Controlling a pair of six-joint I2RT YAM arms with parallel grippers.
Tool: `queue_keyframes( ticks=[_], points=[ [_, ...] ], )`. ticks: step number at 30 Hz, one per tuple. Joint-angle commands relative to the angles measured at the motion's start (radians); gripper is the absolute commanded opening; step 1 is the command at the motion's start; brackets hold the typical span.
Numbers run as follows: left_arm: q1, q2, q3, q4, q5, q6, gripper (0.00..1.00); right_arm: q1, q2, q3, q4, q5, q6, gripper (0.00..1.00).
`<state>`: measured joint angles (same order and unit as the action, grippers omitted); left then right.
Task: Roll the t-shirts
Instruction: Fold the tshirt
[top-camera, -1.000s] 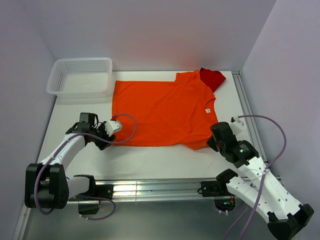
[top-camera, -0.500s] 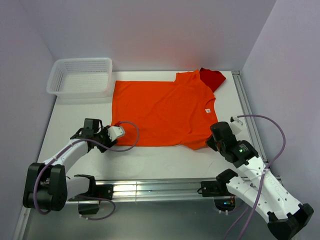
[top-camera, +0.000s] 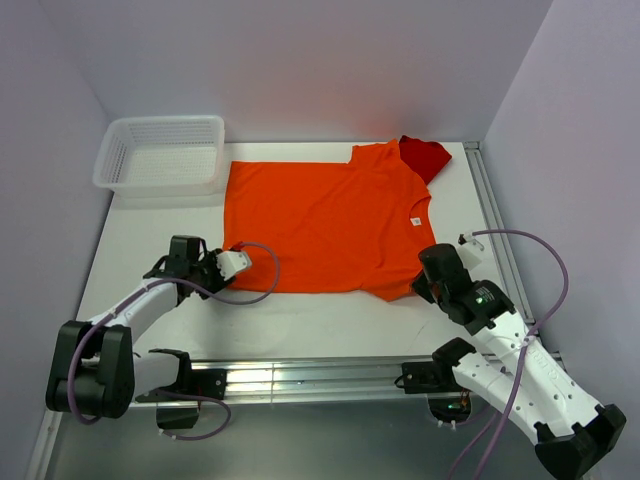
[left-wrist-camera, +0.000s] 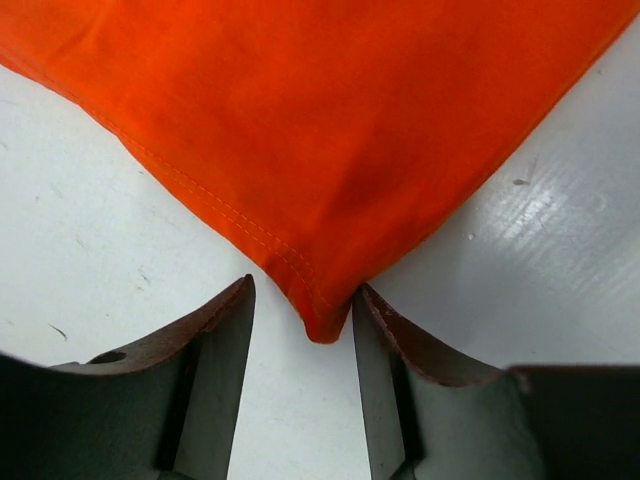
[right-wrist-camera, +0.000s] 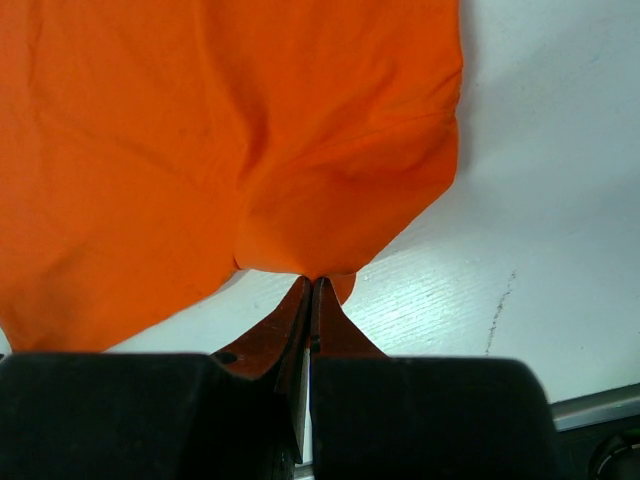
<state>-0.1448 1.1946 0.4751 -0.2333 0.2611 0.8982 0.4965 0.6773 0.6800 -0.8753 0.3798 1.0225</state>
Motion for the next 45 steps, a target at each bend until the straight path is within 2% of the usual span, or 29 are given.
queue_keyframes(
  ticks=[1, 5, 6, 7, 9, 13, 22, 34, 41, 45],
  points=[
    [-0.004, 0.031, -0.013, 0.011, -0.016, 0.027, 0.48, -0.007, -0.005, 0.0, 0.021, 0.019, -0.018, 0.0],
    [-0.004, 0.046, -0.006, -0.015, -0.007, 0.025, 0.3, -0.007, -0.007, 0.003, 0.022, 0.018, -0.021, 0.0],
    [-0.004, 0.046, -0.001, -0.027, -0.006, 0.028, 0.21, -0.007, -0.007, 0.001, 0.024, 0.018, -0.024, 0.0],
    [-0.004, 0.043, 0.002, -0.049, -0.002, 0.03, 0.17, -0.007, -0.007, 0.003, 0.024, 0.018, -0.027, 0.0],
    [-0.004, 0.03, 0.008, -0.075, 0.003, 0.041, 0.09, -0.007, -0.008, 0.006, 0.022, 0.014, -0.033, 0.0],
    [-0.004, -0.004, 0.026, -0.153, 0.009, 0.061, 0.0, -0.007, -0.007, 0.018, 0.019, 0.004, -0.048, 0.0],
    [0.019, -0.033, 0.086, -0.323, 0.026, 0.097, 0.0, -0.006, -0.065, 0.023, -0.025, -0.054, -0.067, 0.0],
    [0.04, -0.029, 0.128, -0.42, 0.03, 0.126, 0.0, -0.004, -0.226, 0.147, -0.234, -0.074, -0.075, 0.0],
    [0.04, -0.072, 0.166, -0.445, 0.061, 0.111, 0.04, -0.004, -0.246, 0.144, -0.249, -0.073, -0.078, 0.0],
    [0.04, -0.07, 0.2, -0.431, 0.069, 0.084, 0.03, -0.004, -0.188, 0.167, -0.226, -0.048, -0.104, 0.0]
  ],
)
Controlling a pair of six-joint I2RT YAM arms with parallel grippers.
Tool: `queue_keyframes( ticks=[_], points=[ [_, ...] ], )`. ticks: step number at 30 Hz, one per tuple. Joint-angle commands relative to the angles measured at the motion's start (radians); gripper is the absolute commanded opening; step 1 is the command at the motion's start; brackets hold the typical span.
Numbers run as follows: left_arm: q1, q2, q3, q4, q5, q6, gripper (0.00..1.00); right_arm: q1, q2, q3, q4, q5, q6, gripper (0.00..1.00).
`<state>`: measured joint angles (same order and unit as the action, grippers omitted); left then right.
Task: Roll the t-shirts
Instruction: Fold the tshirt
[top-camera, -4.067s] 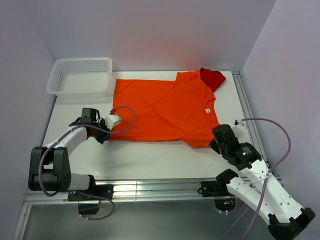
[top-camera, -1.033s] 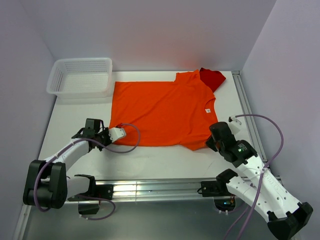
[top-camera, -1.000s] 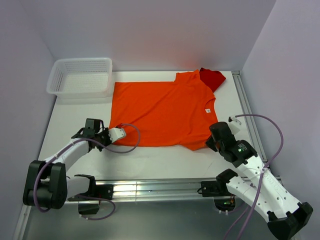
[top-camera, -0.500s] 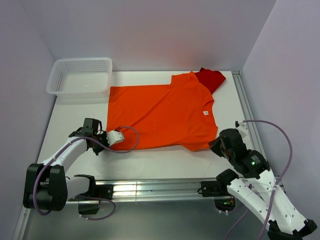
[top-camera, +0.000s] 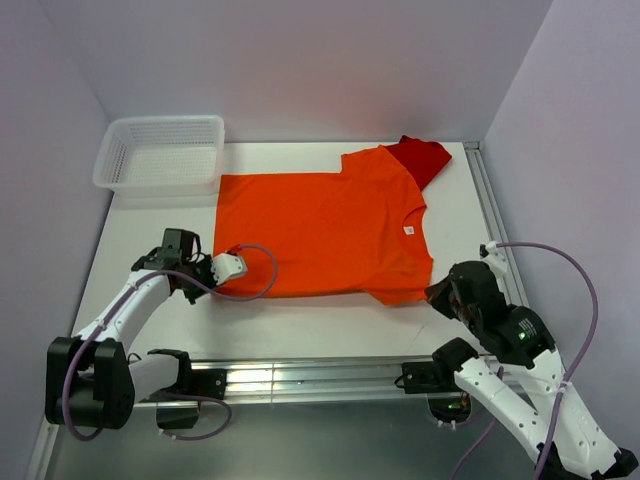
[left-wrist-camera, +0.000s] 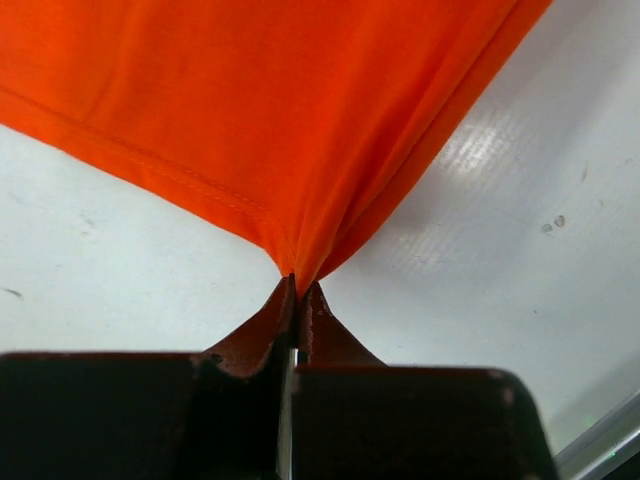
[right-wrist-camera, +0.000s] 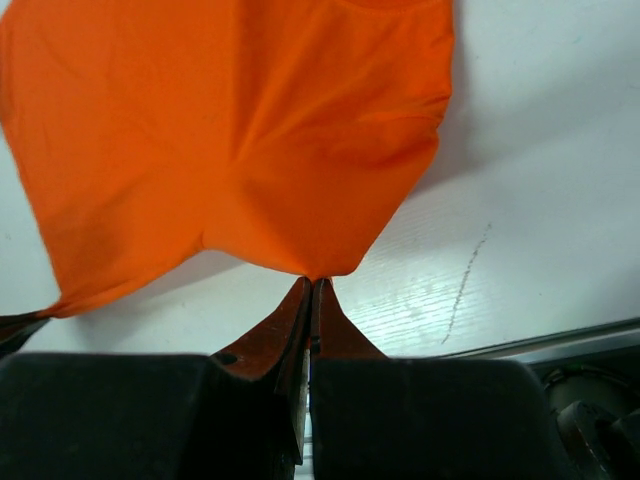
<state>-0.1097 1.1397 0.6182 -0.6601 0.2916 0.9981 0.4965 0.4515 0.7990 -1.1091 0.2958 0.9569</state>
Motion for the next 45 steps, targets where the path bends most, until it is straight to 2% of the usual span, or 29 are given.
queue_keyframes(
  ticks=[1, 9, 16, 22, 31, 42, 45],
  points=[
    [0.005, -0.008, 0.064, -0.001, 0.037, -0.021, 0.03, -0.004, 0.074, 0.049, 0.021, 0.037, -0.05, 0.0],
    [0.005, 0.095, 0.156, 0.034, 0.026, -0.102, 0.04, -0.007, 0.355, 0.137, 0.182, 0.083, -0.164, 0.0],
    [0.005, 0.254, 0.27, 0.071, -0.005, -0.193, 0.02, -0.165, 0.567, 0.213, 0.354, 0.013, -0.297, 0.0],
    [0.005, 0.379, 0.362, 0.099, -0.049, -0.28, 0.01, -0.239, 0.72, 0.307, 0.436, -0.026, -0.372, 0.0],
    [0.005, 0.503, 0.483, 0.12, -0.097, -0.386, 0.01, -0.302, 0.935, 0.437, 0.486, -0.053, -0.435, 0.0],
    [0.005, 0.611, 0.594, 0.12, -0.146, -0.461, 0.06, -0.323, 1.092, 0.506, 0.512, -0.063, -0.468, 0.0],
    [0.005, 0.626, 0.609, 0.122, -0.15, -0.47, 0.11, -0.326, 1.13, 0.525, 0.512, -0.064, -0.471, 0.0]
  ],
)
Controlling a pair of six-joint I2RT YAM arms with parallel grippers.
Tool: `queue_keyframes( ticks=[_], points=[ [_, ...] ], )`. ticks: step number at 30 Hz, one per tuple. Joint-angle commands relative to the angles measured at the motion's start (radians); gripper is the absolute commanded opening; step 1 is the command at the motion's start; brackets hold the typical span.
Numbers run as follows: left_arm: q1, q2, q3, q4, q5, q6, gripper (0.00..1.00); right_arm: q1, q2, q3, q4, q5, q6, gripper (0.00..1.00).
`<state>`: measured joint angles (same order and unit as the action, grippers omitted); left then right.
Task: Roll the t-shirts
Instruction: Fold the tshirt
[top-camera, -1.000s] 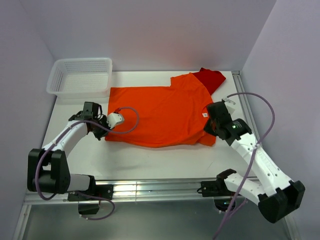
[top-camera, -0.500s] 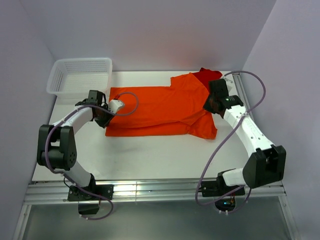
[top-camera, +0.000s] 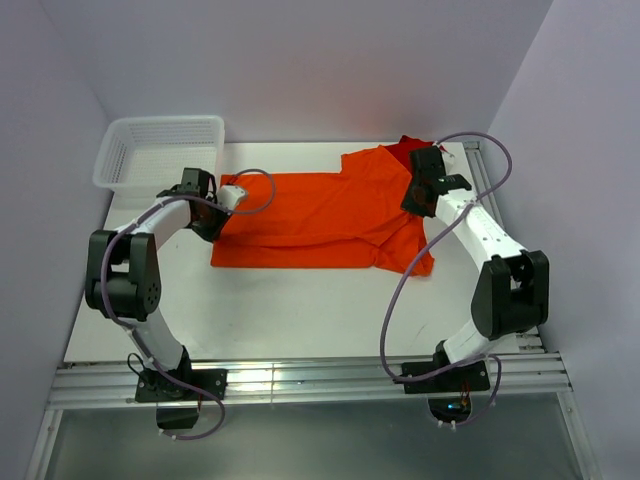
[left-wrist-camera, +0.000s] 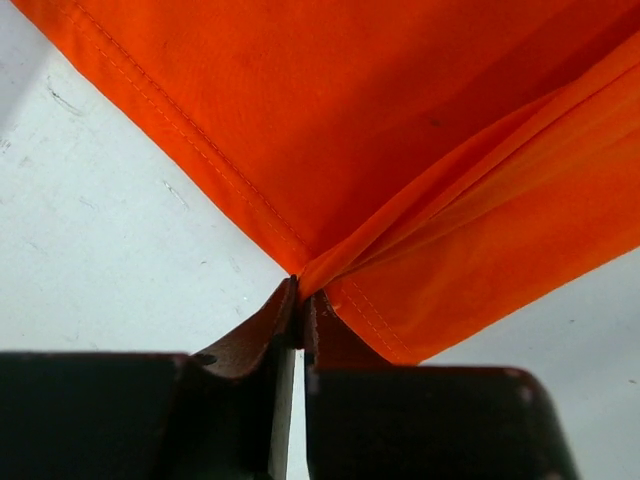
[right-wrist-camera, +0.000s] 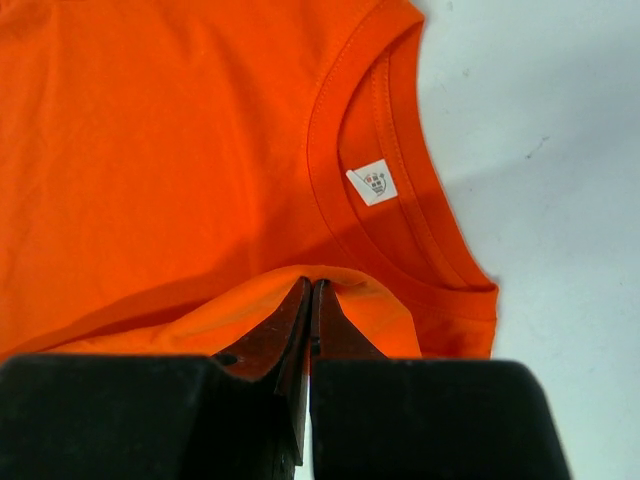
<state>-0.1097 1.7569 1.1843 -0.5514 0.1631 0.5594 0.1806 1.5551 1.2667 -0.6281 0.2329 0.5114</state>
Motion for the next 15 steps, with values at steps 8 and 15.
queue_keyframes(
  ticks=[8, 15],
  points=[
    [0.005, 0.049, 0.078, 0.016, -0.045, -0.061, 0.2, -0.016, 0.111, 0.089, 0.053, 0.005, -0.033, 0.0],
    [0.005, 0.052, 0.095, 0.013, -0.048, -0.07, 0.37, -0.026, 0.166, 0.118, 0.054, 0.016, -0.031, 0.0]
  ],
)
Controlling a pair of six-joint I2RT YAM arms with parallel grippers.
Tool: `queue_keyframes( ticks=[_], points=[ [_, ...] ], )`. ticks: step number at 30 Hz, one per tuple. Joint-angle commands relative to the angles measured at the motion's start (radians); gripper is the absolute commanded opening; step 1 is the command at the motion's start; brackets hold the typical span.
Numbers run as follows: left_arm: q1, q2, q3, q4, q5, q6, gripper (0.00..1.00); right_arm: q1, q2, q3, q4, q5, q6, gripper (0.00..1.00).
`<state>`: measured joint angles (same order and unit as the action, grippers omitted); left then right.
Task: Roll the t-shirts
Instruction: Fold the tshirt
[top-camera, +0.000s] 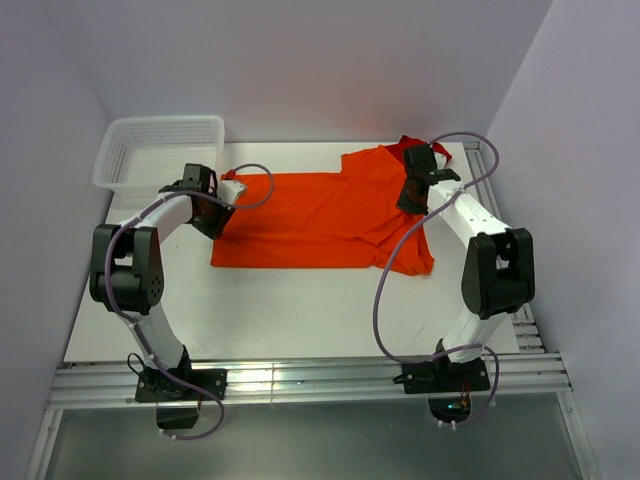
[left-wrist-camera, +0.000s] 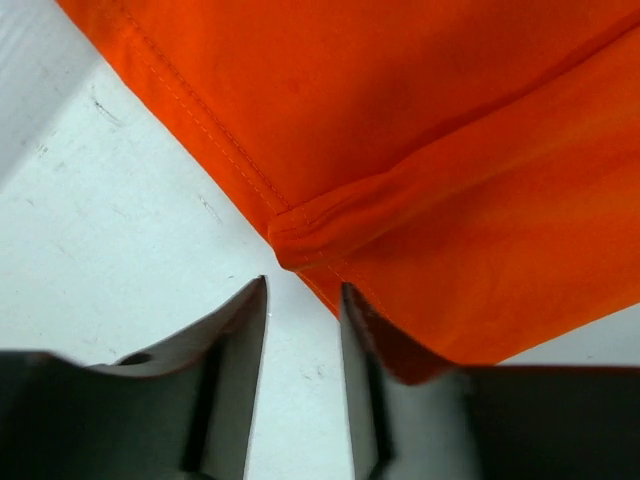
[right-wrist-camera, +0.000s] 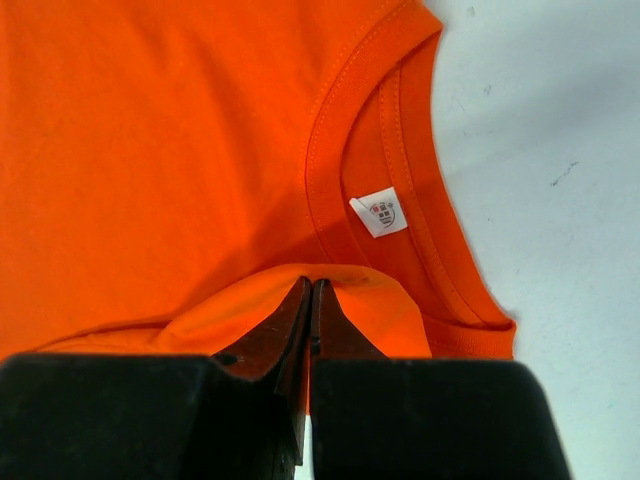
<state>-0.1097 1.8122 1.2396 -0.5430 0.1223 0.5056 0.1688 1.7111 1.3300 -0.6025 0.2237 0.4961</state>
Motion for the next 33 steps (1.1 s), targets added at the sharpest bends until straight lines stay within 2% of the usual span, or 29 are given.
queue_keyframes(
  ticks=[1, 7, 10, 18, 27, 30, 31, 33],
  points=[
    [0.005, -0.005, 0.04, 0.008, -0.01, -0.018, 0.43, -0.015, 0.012, 0.057, 0.032, 0.025, -0.013, 0.0],
    [0.01, -0.024, 0.04, 0.018, -0.013, -0.029, 0.55, -0.022, 0.025, 0.072, 0.035, 0.02, -0.007, 0.0],
    [0.016, -0.036, 0.038, -0.004, 0.017, -0.032, 0.57, -0.031, 0.042, 0.086, 0.03, 0.006, -0.005, 0.0],
    [0.021, -0.106, -0.026, -0.063, 0.091, -0.026, 0.57, -0.046, 0.105, 0.139, 0.03, -0.024, 0.007, 0.0],
    [0.021, -0.109, -0.117, -0.006, 0.042, -0.027, 0.56, -0.048, 0.225, 0.273, -0.023, -0.043, -0.001, 0.0],
    [0.021, -0.1, -0.129, 0.008, 0.031, -0.033, 0.56, -0.048, 0.246, 0.282, -0.034, -0.043, 0.002, 0.07],
    [0.021, -0.099, -0.132, 0.011, 0.027, -0.033, 0.56, -0.048, 0.249, 0.284, -0.039, -0.041, 0.005, 0.16],
    [0.021, -0.099, -0.143, 0.028, 0.011, -0.035, 0.56, -0.048, 0.246, 0.276, -0.043, -0.037, 0.012, 0.23]
  ],
)
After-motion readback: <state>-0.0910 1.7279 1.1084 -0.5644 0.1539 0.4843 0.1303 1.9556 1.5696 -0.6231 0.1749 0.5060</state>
